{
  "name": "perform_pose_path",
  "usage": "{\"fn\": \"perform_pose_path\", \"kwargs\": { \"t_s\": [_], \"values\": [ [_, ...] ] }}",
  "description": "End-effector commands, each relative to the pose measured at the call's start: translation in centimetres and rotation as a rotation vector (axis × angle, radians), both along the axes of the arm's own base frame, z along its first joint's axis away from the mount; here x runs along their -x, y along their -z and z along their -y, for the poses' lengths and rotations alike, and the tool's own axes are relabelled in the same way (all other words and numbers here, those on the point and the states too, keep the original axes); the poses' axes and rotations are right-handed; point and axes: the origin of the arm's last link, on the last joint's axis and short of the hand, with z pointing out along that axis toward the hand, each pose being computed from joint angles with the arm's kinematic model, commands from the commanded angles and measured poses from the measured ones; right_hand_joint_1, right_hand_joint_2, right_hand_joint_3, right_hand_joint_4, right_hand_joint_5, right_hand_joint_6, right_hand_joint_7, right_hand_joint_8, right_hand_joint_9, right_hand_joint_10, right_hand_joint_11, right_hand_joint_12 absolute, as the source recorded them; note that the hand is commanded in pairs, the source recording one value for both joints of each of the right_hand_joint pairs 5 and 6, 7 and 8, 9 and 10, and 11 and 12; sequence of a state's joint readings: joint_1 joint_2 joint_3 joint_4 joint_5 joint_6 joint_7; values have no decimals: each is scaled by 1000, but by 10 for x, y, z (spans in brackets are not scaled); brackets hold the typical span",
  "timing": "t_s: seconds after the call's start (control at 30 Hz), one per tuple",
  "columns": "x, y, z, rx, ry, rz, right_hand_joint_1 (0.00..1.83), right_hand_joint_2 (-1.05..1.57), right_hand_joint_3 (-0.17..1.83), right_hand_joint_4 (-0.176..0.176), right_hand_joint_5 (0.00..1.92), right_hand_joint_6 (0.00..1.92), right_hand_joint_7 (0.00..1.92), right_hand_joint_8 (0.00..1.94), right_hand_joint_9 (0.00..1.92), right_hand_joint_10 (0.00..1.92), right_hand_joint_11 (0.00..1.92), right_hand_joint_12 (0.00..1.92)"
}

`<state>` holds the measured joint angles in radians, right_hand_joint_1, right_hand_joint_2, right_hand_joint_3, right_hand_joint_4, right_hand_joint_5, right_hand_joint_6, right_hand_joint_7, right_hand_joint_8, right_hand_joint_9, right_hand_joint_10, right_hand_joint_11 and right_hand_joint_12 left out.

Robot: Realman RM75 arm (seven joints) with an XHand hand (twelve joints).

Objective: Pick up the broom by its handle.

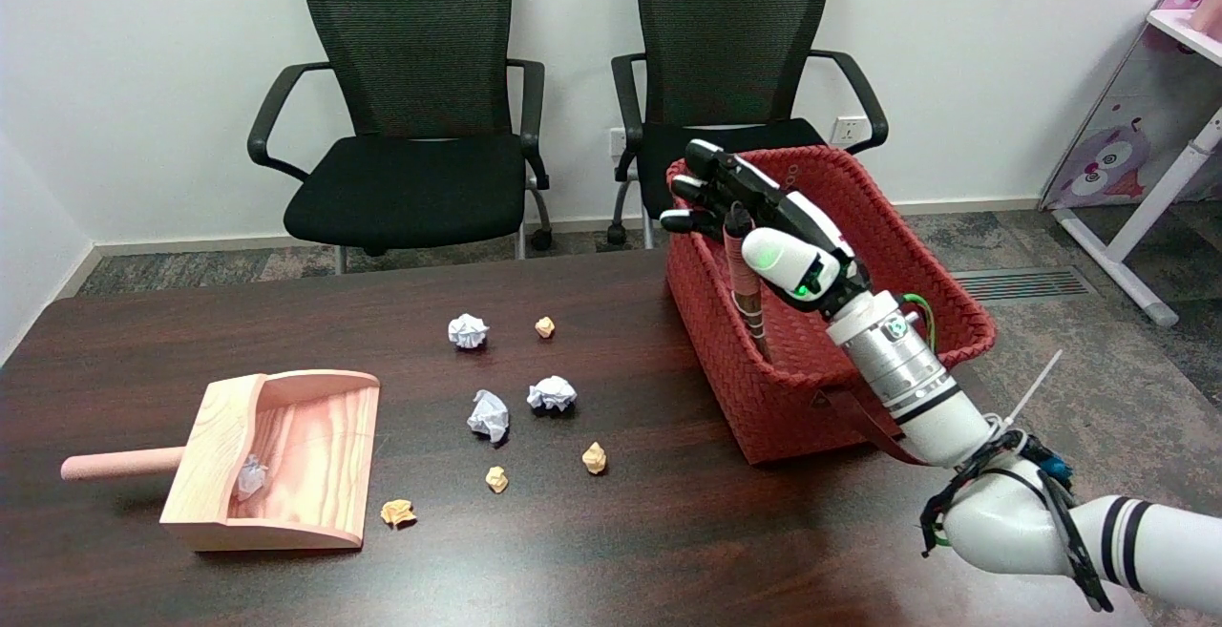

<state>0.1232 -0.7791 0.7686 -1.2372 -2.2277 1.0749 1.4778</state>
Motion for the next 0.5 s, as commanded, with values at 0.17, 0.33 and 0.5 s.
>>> {"fn": "perform_pose_path", "kwargs": {
  "t_s": [0.17, 0.33, 0.5],
  "values": [
    [8, -12, -14, -46, 59, -54, 721, 219, 602, -176, 405, 405, 405, 405, 634, 634, 608, 608],
    [10, -12, -14, -45, 68, -55, 657, 331, 653, -176, 902, 902, 902, 902, 993, 993, 700, 700],
    [11, -13, -12, -41, 75, -63, 641, 430, 639, -5, 1097, 1097, 1097, 1097, 1161, 1161, 742, 742]
  ]
}}
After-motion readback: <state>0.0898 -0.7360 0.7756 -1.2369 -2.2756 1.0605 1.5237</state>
